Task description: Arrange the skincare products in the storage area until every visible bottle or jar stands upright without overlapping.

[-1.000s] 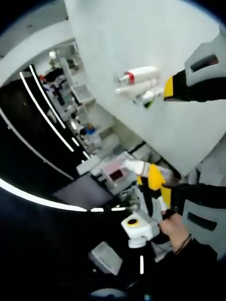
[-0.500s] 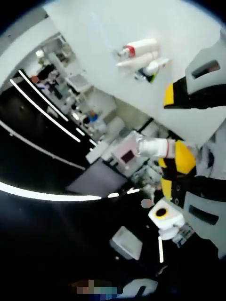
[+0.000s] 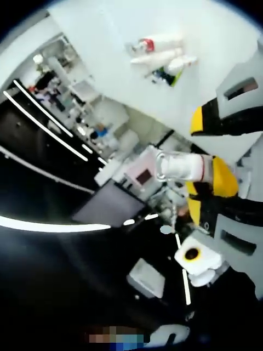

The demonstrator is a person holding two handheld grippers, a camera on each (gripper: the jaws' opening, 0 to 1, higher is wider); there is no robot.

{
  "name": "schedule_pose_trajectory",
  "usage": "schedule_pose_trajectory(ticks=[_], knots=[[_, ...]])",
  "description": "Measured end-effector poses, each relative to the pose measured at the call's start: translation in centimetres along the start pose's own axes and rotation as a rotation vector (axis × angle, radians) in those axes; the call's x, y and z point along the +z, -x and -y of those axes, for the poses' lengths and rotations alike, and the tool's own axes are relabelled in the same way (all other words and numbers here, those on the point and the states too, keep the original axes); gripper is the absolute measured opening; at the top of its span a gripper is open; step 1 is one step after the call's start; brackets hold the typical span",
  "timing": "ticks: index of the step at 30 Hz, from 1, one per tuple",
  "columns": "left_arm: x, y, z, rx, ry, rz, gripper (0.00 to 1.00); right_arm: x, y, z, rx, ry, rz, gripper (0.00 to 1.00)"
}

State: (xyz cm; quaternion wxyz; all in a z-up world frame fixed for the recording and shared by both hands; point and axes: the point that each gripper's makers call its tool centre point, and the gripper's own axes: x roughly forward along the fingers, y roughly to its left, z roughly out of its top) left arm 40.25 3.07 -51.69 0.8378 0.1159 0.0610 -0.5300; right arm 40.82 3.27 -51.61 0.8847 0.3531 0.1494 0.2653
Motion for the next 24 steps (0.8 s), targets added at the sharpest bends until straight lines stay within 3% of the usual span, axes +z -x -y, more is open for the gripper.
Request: schedule_pose_trajectory(ticks=[10,19,21,24], knots=[[-0.3,-0.4,0.1,-0.007,0.01,-0.011,0.22,0.4,-0.1,0.1,0.013,0.034,0.01,0.2],[-0.6,-0.6,0.1,-0.016,0.008,-0.019,0.23,0.2,-0.1,0.6,0.008,0.057,0.005,0.14],[-0.9,-0.8,0.3,-0.031,0.003,-0.028,0.24,0.1,0.0,0.8,-0.005,0.136,0.0,0.14],[-1.3,-0.9,0.7,-0.056,0.016,-0.031,0.25,-0.2,0.2,0.8,0.007,0.138,-0.003,0.13]])
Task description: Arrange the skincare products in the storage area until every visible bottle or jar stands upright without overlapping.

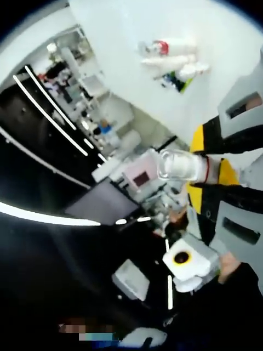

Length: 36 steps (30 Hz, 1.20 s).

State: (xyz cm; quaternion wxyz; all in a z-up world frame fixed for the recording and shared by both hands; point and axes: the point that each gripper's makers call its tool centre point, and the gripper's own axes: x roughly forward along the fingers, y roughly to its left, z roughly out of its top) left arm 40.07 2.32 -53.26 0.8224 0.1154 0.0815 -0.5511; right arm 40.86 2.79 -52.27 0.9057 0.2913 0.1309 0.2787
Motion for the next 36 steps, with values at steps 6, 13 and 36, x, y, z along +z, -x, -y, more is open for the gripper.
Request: schedule_pose_trajectory(ticks=[6,13,36], knots=[[-1.3,-0.2,0.4,-0.033,0.037,-0.014,0.26,-0.5,0.4,0.6,0.006,0.075,-0.024,0.13],[-4.0,0.5,0.2,-0.028,0.077,-0.087,0.35,-0.9,0.5,2.2,-0.02,0.105,-0.04,0.13],[-9.8,4.1,-3.8,0.059,0.172,-0.244,0.61,-3.5,0.8,6.1,-0.058,0.226,-0.124,0.13]])
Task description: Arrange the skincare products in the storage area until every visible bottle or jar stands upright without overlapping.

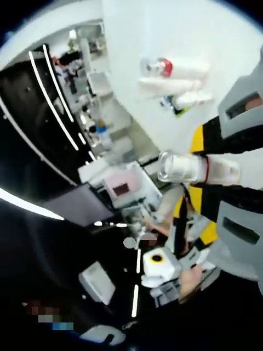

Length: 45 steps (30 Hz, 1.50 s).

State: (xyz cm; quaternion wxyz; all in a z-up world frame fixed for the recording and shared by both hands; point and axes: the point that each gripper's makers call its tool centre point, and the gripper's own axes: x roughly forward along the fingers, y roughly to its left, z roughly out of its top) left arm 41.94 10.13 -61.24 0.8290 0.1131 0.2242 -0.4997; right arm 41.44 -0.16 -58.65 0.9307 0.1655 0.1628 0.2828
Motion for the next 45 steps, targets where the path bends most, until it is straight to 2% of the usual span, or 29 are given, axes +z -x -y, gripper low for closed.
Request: schedule_pose_trajectory(ticks=[3,7,18,24,29,38,45], knots=[[-0.3,0.5,-0.6,0.007,0.001,-0.004,0.63,-0.2,0.0,0.8,-0.004,0.067,-0.031,0.13],[-0.7,0.8,-1.7,0.039,0.016,0.006,0.73,-0.2,0.1,1.8,-0.036,0.08,-0.043,0.13],[-2.3,0.8,-2.7,0.037,0.035,-0.033,0.79,-1.3,0.6,4.3,-0.1,0.094,-0.036,0.13],[-3.4,0.8,-3.9,0.052,0.06,-0.051,0.85,-2.0,0.1,6.2,-0.112,0.163,-0.069,0.13],[-3.9,0.7,-4.7,0.067,0.069,-0.054,0.91,-1.8,-0.6,8.3,-0.125,0.188,-0.07,0.13],[-4.9,0.7,-5.5,0.08,0.06,-0.088,0.97,-2.3,-1.8,10.1,-0.098,0.256,-0.087,0.13],[-4.6,0.5,-5.3,0.062,0.052,-0.05,0.99,-3.2,-3.1,11.9,-0.071,0.311,-0.097,0.14]])
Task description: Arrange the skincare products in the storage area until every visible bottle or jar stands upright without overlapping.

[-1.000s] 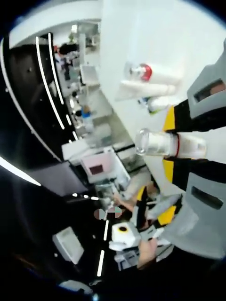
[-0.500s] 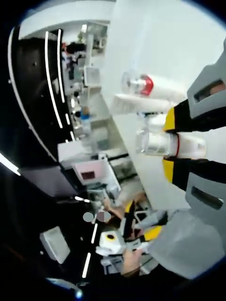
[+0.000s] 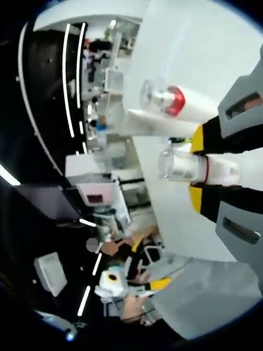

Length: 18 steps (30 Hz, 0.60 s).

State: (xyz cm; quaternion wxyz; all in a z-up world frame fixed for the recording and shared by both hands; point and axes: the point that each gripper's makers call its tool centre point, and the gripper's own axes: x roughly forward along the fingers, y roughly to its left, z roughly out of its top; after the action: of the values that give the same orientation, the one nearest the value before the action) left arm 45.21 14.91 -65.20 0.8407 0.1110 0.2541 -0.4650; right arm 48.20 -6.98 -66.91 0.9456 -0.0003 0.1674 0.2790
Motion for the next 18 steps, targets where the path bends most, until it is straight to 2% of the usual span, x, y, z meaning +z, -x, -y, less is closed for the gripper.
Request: schedule_pose_trajectory(ticks=[5,11,13,15,16,18], knots=[[-1.1,-0.7,0.1,-0.024,0.002,-0.016,0.99,-1.1,-0.8,1.1,0.01,0.047,-0.011,0.13],[-2.4,-1.4,0.0,-0.014,0.014,-0.03,0.99,-1.0,-1.5,1.7,0.012,0.081,0.019,0.14],[-2.7,-1.5,0.0,-0.01,-0.027,-0.024,0.99,-0.4,-1.7,1.6,0.017,0.101,0.045,0.14],[-3.1,-1.5,-0.3,0.007,-0.046,-0.052,0.99,-0.2,-1.9,1.6,0.014,0.106,0.047,0.14],[-2.7,-1.5,-0.6,0.021,-0.076,-0.04,0.99,-0.3,-2.0,1.7,0.017,0.134,0.046,0.14],[-2.4,-1.4,-0.4,0.02,-0.075,-0.031,0.99,-0.7,-2.3,1.9,0.017,0.173,0.025,0.14]])
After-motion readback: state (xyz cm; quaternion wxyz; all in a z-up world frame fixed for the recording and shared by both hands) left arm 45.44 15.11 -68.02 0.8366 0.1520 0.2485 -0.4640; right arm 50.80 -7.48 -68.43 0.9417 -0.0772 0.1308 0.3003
